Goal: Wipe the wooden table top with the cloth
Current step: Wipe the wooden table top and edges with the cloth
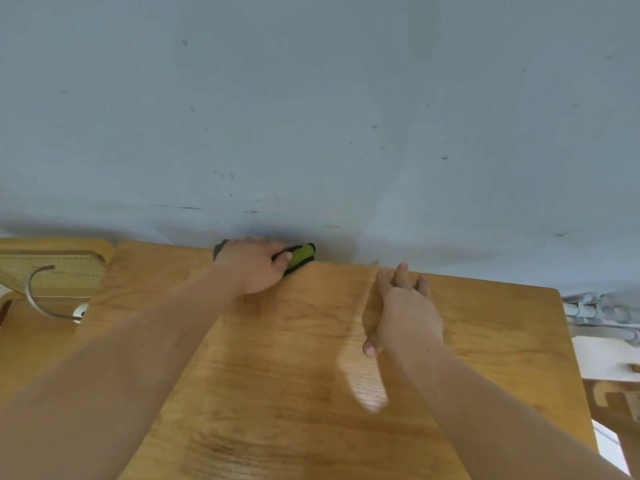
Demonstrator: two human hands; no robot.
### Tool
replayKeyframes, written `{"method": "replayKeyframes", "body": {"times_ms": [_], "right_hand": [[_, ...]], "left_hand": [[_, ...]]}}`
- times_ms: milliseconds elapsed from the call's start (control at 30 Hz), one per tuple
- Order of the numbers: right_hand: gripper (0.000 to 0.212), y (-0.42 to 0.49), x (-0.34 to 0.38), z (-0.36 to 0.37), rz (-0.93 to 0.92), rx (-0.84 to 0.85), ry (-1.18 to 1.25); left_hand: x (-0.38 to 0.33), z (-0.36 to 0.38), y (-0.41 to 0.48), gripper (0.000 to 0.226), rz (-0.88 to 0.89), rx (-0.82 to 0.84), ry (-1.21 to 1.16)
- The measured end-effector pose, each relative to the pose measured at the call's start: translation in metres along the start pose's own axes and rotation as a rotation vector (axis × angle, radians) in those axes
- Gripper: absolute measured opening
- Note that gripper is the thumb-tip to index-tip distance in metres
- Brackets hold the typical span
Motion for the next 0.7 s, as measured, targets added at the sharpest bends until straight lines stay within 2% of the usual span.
{"method": "replayKeyframes", "body": {"times_ms": [100, 233, 300, 467, 600, 700], "right_hand": [[0.143, 0.000, 0.001, 0.000, 0.000, -0.009, -0.004], [0.148, 0.000, 0.000, 0.002, 0.025, -0.021, 0.013], [0.149, 0.000, -0.001, 0.003, 0.033, -0.016, 0.022], [0.147, -0.003, 0.000, -0.003, 0.044, 0.008, 0.014], [0.147, -0.006, 0.004, -0.008, 0.050, 0.004, 0.002], [0.146, -0.007, 0.004, -0.008, 0.047, -0.016, 0.010]], "left_hand": [[-0.034, 0.002, 0.005, 0.054, -0.050, -0.005, 0.018], [-0.130, 0.015, 0.002, 0.048, 0.139, -0.026, -0.090], [-0.151, 0.016, 0.000, 0.044, 0.204, -0.057, -0.140], [-0.092, 0.008, 0.002, 0.046, 0.295, -0.059, -0.195], [-0.009, -0.001, 0.009, 0.053, 0.100, 0.037, -0.134], [0.007, -0.003, 0.010, 0.054, 0.010, 0.068, -0.060]]}}
Point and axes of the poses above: each hand's wrist, its own y-axis towards the middle knuckle, its own z-axis out of the palm, x = y × z, the point moved 2 cm from there along y, towards the middle knuckle, and after that the axes turned 14 degrees about -x, right-handed, at the moved point
